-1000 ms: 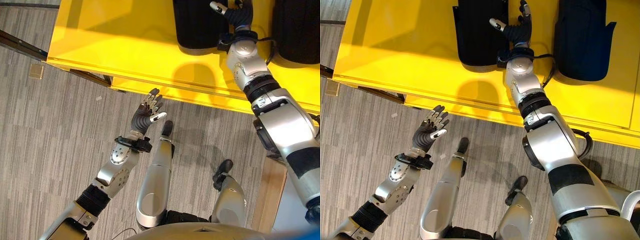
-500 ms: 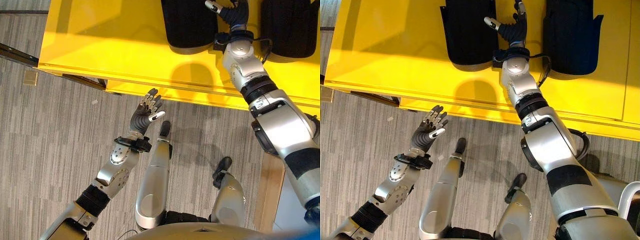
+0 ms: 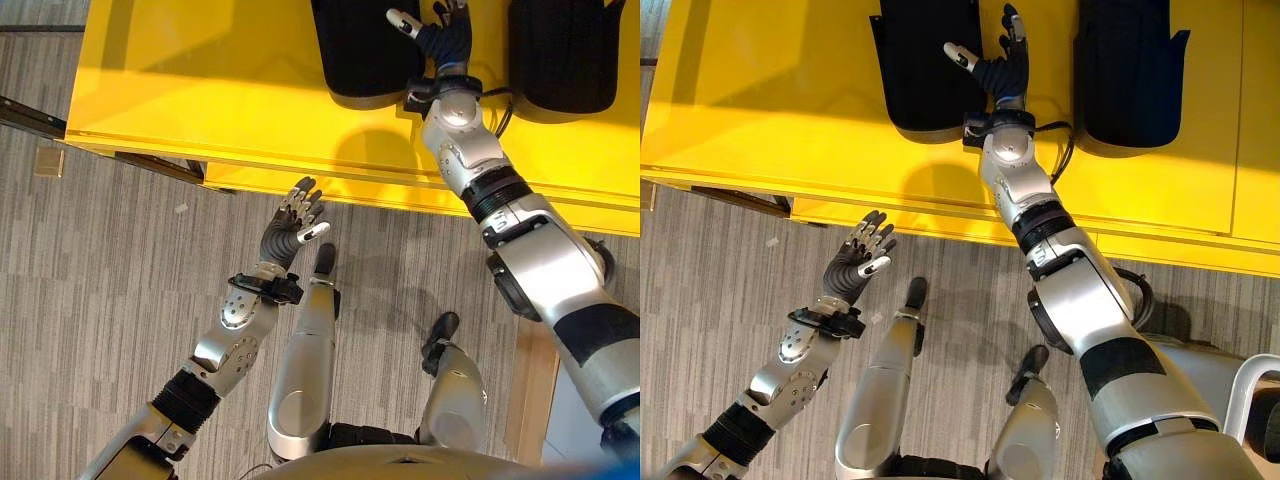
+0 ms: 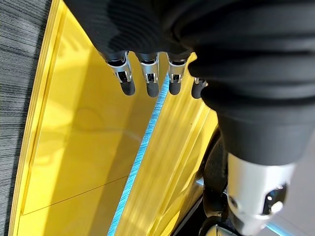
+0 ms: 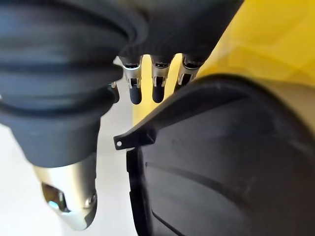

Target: Move parts from the plastic box to the shelf.

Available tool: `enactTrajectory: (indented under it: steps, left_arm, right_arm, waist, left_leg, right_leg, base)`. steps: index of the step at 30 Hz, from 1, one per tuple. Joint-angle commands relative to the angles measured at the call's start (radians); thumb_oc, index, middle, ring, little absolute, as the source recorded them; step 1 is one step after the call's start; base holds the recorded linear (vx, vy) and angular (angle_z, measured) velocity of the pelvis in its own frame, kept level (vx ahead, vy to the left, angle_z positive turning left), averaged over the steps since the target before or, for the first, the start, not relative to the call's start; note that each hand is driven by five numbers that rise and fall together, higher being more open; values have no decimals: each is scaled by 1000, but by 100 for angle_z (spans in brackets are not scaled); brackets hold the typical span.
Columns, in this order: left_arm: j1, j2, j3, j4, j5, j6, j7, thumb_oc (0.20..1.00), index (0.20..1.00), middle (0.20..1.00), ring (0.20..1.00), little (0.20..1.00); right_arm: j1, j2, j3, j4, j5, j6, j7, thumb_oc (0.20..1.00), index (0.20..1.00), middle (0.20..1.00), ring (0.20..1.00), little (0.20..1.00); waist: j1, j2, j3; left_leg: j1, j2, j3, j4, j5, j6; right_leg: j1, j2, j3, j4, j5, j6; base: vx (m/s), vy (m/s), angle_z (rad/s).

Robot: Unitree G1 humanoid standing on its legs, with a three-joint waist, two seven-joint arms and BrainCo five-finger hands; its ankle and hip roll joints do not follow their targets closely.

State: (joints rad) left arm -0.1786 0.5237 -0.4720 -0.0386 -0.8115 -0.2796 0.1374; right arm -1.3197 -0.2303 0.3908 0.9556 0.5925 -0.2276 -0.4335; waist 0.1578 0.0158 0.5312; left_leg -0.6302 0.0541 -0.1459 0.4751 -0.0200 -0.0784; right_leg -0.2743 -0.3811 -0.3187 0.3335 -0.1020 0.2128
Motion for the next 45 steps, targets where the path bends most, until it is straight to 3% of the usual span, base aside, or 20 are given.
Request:
enactTrajectory:
  steps: [1, 45]
  left_arm:
    - [-6, -2, 8, -56, 5, -44, 6, 1000, 1000, 1000, 1000, 1000]
    - [-3, -29, 12, -39, 13, -42, 36, 1000, 1000, 1000, 1000, 1000]
  right_arm:
    - [62, 9, -23, -48, 41, -16, 27, 1000, 1000, 1000, 1000, 1000]
    - [243, 182, -49, -113, 153, -33, 67, 1000, 1000, 1000, 1000, 1000]
  waist:
    - [41, -2, -11]
    - [57, -17, -11]
  left_leg:
    - [20, 50, 62, -4, -51, 12]
    - [5, 52, 58, 1, -56, 17]
  right_leg:
    - [-60, 21, 31, 35, 42, -52]
    - [-54, 27, 25, 22, 48, -53]
  base:
    - [0, 0, 0]
    - [0, 0, 0]
